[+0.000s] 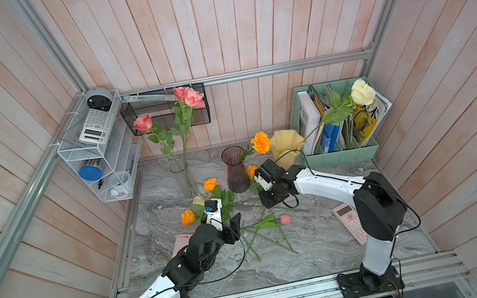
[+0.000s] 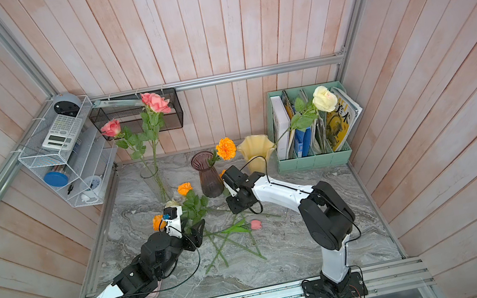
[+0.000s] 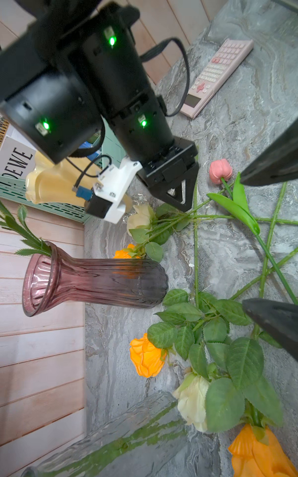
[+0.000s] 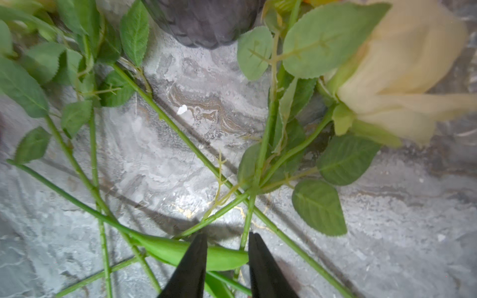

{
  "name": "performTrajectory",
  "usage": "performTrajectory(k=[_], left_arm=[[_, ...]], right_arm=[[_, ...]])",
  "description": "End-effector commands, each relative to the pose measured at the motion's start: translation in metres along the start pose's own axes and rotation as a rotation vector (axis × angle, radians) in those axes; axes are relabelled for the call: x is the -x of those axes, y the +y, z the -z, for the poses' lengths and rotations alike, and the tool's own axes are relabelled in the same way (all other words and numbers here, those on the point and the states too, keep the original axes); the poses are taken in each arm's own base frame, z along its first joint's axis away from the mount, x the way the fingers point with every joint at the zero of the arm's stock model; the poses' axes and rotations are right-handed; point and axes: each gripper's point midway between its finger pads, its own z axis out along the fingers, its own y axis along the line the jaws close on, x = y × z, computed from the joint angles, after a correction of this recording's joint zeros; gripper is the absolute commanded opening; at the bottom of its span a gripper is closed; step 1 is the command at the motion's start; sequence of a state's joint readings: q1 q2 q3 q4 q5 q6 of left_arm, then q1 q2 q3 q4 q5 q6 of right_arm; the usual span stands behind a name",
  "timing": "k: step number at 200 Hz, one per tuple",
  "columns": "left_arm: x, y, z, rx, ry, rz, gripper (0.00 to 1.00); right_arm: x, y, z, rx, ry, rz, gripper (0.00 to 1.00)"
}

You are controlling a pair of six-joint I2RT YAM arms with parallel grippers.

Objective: Arrange the flowers in different vases according to their colors
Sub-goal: Pick up the flower at the center of the board.

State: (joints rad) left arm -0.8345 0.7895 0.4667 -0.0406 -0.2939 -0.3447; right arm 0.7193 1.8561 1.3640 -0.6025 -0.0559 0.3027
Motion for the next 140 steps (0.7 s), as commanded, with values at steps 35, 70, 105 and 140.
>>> performTrajectory(k=[35, 70, 105, 140], left_arm=[[-0.009, 0.0, -0.001, -0.011, -0.003, 0.014, 0.74], [-0.01, 0.001, -0.002, -0.01, -0.002, 0.008, 0.74], [-0.013, 0.002, -0.003, -0.007, 0.002, 0.003, 0.74], [-0.013, 0.001, -0.003, -0.009, 0.001, -0.002, 0.74]], right_arm=[[-0.011, -0.014, -0.015, -0.062, 0.087, -0.014, 0.27], [-0.01, -0.017, -0.028, -0.069, 0.102, -0.027, 0.27], [-0.011, -0.026, -0.037, -0.068, 0.116, -0.06, 0.26], [-0.015, -0.028, -0.043, -0.036, 0.124, -0.083, 0.25]])
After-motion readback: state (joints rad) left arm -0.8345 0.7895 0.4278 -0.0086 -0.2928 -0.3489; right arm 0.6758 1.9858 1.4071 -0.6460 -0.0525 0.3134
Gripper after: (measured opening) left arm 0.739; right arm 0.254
